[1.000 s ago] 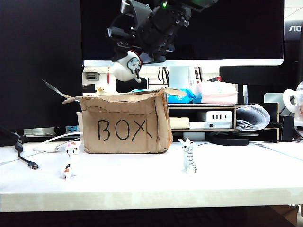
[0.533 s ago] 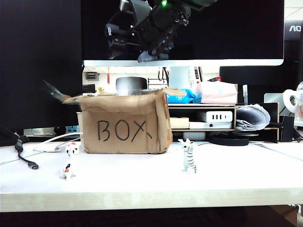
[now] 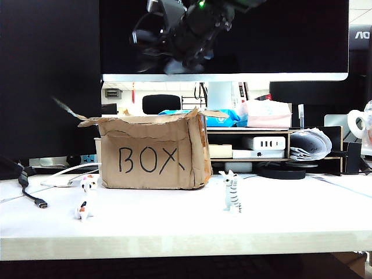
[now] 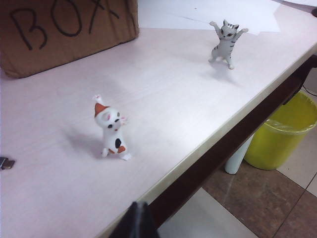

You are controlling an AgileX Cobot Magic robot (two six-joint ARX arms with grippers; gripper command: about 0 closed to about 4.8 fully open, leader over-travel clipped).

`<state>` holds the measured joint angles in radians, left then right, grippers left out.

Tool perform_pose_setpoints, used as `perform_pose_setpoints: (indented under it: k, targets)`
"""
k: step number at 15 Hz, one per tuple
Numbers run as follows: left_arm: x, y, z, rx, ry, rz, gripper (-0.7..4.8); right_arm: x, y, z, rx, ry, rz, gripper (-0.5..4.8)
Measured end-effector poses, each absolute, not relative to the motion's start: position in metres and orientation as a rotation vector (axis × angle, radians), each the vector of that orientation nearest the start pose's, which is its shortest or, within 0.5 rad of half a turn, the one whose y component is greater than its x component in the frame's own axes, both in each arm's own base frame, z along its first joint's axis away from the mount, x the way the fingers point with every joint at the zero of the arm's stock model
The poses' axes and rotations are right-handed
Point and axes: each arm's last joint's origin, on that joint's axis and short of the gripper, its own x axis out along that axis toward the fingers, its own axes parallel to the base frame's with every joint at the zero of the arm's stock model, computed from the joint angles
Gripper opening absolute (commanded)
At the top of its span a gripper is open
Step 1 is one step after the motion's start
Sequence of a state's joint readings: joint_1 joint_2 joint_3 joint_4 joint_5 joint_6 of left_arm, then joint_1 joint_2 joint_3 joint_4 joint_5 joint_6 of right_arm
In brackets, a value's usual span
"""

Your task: Put the doll that is least similar in size compared to the others into the paper box.

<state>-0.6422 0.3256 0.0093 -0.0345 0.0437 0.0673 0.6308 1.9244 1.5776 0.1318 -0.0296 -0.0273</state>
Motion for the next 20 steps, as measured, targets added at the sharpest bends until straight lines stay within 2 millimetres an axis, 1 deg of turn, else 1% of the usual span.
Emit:
perform_pose_setpoints:
  k: [2, 4, 7, 9, 10, 11, 13, 14, 15, 16, 18, 20]
  targets:
    - [0.089, -0.068, 0.136, 0.17, 0.319, -0.69, -0.05, 0.358, 0.264, 0.323, -0.09, 0.192, 0.663, -0.02]
    - [0.089, -0.068, 0.136, 0.169, 0.319, -0.69, -0.05, 0.342, 0.252, 0.344, -0.102, 0.217, 0.664, -0.02]
    - [0.089, -0.068, 0.136, 0.169, 0.319, -0.69, -0.05, 0.309, 0.228, 0.362, -0.159, 0.406, 0.66, -0.02]
    - [0.089, -0.068, 0.136, 0.17, 0.319, -0.69, -0.05, 0.276, 0.213, 0.368, -0.193, 0.51, 0.694, -0.02]
    - [0.089, -0.068, 0.136, 0.169, 0.318, -0.69, -0.05, 0.253, 0.206, 0.367, -0.204, 0.526, 0.727, -0.02]
    - [0.089, -0.068, 0.136, 0.17, 0.319, -0.69, -0.05, 0.228, 0.199, 0.366, -0.207, 0.509, 0.762, -0.02]
    - [0.089, -0.068, 0.136, 0.17, 0.319, -0.69, -0.05, 0.188, 0.18, 0.365, -0.191, 0.462, 0.812, -0.02]
    - [0.089, -0.068, 0.136, 0.169, 0.319, -0.69, -0.05, 0.166, 0.171, 0.362, -0.164, 0.409, 0.843, -0.02]
    - [0.089, -0.068, 0.136, 0.17, 0.319, -0.69, -0.05, 0.151, 0.164, 0.357, -0.158, 0.388, 0.873, -0.01]
    - [0.089, -0.068, 0.136, 0.169, 0.318, -0.69, -0.05, 0.143, 0.157, 0.354, -0.152, 0.374, 0.88, -0.01]
    - [0.089, -0.068, 0.136, 0.168, 0.319, -0.684, -0.05, 0.138, 0.152, 0.355, -0.153, 0.381, 0.878, -0.01]
    - [0.094, -0.061, 0.136, 0.152, 0.325, -0.633, -0.05, 0.138, 0.152, 0.354, -0.155, 0.388, 0.875, -0.01]
